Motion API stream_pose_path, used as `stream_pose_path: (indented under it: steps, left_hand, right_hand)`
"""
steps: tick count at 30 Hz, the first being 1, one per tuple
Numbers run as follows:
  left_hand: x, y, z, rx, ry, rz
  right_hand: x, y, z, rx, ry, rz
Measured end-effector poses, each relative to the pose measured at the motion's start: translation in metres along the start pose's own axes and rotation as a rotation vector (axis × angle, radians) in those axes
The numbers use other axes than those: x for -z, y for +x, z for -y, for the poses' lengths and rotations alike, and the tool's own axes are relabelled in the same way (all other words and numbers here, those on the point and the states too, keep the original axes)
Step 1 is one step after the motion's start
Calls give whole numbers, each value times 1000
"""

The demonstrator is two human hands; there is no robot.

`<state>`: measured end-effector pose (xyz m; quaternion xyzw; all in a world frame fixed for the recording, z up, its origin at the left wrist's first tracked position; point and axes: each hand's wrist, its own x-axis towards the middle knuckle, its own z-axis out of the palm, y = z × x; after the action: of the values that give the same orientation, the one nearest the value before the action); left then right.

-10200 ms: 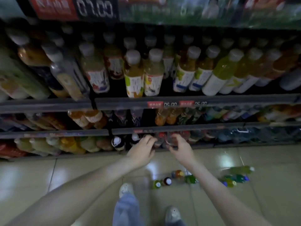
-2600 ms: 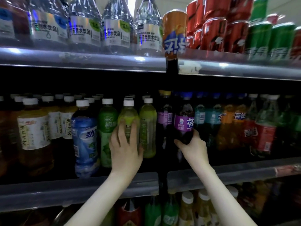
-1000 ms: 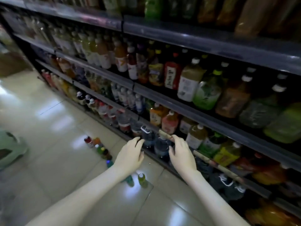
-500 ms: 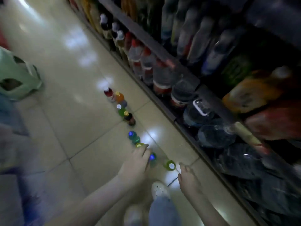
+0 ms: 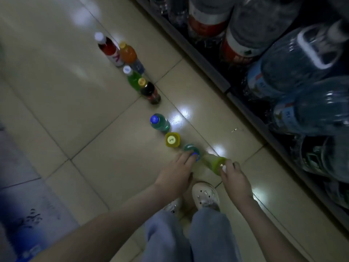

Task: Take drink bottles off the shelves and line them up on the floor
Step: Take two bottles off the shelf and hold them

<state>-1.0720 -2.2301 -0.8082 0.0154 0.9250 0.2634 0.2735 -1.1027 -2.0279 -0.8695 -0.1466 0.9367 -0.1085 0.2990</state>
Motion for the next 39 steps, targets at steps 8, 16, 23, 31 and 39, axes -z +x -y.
stream_pose_path:
  steps: [8,16,23,31,39]
  left_hand:
    - [173,-72,-140,-102,-76,218]
    - [381,-163,-338,-305,-284,49]
    - [461,-216,-501,-564,-285,94]
    - [480,-256,-644,-769,-138,-36]
    - [481,-266,-736,-888,-218,-86]
  right_hand:
    - [281,-168,96,-55,479,-238]
    - [510,-316,118,6,961,-500]
    - [602,-414,78,91,1220,-496]
    - [665,-512,8,256,1191,-649]
    - [703,-563,-31,139,879,-1027]
